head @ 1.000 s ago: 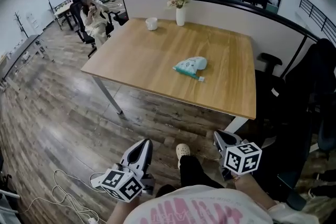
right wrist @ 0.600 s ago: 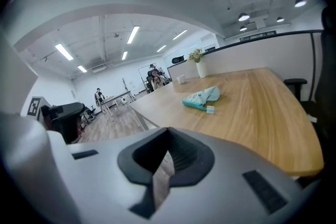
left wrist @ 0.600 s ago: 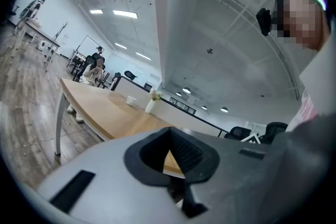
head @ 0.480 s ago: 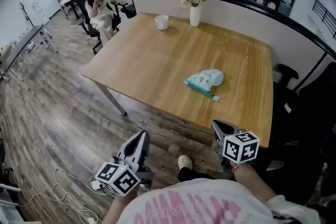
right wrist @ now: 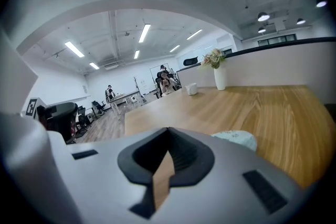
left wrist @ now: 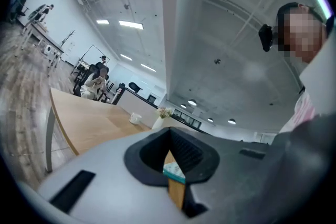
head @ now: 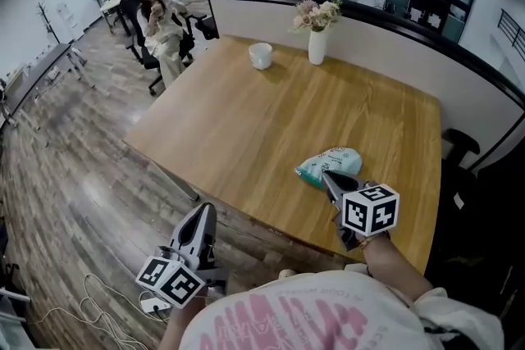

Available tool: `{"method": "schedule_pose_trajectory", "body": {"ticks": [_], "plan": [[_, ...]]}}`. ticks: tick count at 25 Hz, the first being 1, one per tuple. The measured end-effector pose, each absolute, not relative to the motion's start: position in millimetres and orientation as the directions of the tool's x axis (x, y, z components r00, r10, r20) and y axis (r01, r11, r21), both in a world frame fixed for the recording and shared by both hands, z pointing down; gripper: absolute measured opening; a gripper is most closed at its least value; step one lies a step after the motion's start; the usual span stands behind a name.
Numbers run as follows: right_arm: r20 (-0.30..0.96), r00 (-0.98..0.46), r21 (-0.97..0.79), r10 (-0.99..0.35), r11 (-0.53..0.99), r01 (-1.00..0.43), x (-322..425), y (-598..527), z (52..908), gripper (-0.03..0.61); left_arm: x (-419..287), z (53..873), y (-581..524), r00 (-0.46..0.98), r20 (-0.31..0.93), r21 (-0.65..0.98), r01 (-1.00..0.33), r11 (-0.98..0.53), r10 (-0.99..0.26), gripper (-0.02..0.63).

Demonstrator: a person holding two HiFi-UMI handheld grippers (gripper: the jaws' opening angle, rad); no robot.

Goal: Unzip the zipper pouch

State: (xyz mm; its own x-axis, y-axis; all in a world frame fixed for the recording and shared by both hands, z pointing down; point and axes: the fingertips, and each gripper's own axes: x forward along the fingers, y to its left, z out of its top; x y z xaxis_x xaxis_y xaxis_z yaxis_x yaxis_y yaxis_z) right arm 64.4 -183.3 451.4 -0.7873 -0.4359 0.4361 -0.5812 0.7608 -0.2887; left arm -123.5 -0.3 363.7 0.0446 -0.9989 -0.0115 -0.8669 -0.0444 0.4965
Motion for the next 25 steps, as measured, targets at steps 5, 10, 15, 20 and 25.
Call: {"method": "schedule_pose_trajectory", "body": {"ticks": [5, 10, 15, 20, 25], "plan": [[0.491, -0.802, -0.328, -0.34, 0.78, -0.532, 35.7, -217.8, 494.1, -0.003, -143.8, 384.2, -17.5, -0.026, 0.054, 0.505, -0.862, 0.05, -0.998, 0.002], [0.64, -0.731, -0.31, -0.235, 0.792, -0.526, 20.1, -223.7, 548.3, 0.158, -150.3, 405.9, -16.4, -0.063, 0.136, 0.519, -0.846, 0.125, -0.989, 0.002], [0.764, -0.6, -0.136, -0.237, 0.85, -0.509, 14.8, -223.1, 584.3, 0.206, -155.2, 409.3, -16.9, -0.059, 0.165, 0.512, -0.848, 0.137, -0.984, 0.002], [0.787, -0.556, -0.1, -0.268, 0.833, -0.544, 17.2, -226.9, 594.9, 0.111, -163.4, 407.1, -22.1, -0.042, 0.18, 0.505, -0.854, 0.129, -0.983, 0.002], [0.775, -0.583, -0.172, -0.245, 0.806, -0.566, 16.4, -231.4, 591.6, 0.032, -172.8, 406.9, -48.9, 0.04, 0.179, 0.493, -0.868, 0.054, -0.983, 0.002]]}}
